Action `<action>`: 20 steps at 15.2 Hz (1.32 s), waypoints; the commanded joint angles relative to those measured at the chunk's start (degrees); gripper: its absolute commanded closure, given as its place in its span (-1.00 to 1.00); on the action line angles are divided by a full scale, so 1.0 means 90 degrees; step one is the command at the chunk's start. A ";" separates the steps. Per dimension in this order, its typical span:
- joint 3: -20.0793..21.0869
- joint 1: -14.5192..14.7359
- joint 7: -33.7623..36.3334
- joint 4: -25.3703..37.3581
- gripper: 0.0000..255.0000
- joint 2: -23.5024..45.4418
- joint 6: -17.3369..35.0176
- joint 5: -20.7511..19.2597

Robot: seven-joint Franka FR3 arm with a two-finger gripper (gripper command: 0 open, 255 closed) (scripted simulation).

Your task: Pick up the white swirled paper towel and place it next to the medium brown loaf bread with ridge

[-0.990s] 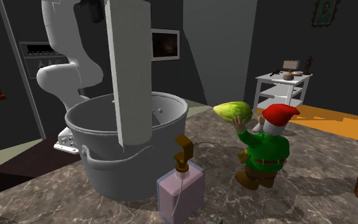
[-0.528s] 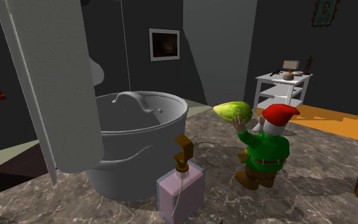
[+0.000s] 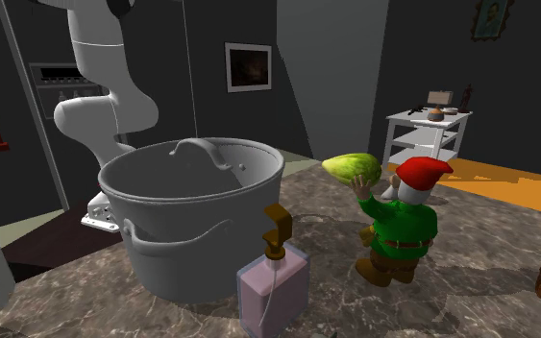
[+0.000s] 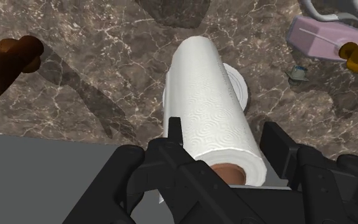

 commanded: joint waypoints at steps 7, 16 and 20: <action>-0.0159 -0.0910 -0.0780 0.1271 1.00 0.1032 -0.0442 0.0651; -0.0168 -0.0609 -0.0861 -0.0105 1.00 0.0632 0.0554 0.0459; -0.0162 -0.0531 -0.0898 -0.0584 1.00 0.0535 0.0942 0.0422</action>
